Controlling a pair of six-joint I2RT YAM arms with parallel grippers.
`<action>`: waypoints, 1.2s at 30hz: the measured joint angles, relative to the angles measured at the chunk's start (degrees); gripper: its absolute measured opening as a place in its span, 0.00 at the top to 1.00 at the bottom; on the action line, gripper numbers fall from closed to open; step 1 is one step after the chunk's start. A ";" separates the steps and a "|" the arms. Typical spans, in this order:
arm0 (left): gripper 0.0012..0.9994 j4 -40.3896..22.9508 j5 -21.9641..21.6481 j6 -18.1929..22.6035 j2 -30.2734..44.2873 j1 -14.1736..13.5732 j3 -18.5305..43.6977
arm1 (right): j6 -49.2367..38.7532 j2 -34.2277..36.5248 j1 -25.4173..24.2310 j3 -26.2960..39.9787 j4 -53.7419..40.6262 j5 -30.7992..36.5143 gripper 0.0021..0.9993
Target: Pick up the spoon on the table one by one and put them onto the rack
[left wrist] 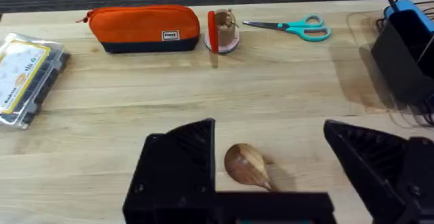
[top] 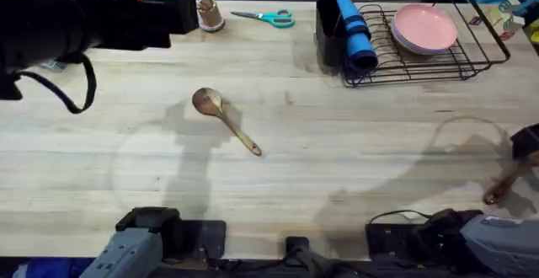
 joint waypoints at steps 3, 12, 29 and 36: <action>0.01 0.00 0.00 0.00 0.00 0.00 0.00 | -0.04 0.07 0.00 0.00 1.16 -0.04 0.00; 0.01 -0.02 -0.01 0.00 0.00 0.00 0.00 | -0.69 0.06 0.00 0.00 2.99 -3.10 0.00; 0.01 -0.22 0.00 -0.09 0.00 0.00 0.00 | 2.85 4.98 0.01 0.04 4.33 -9.53 0.00; 0.01 -0.22 -0.02 -0.09 0.00 0.00 0.00 | 3.64 5.26 0.04 0.26 4.35 -9.29 0.01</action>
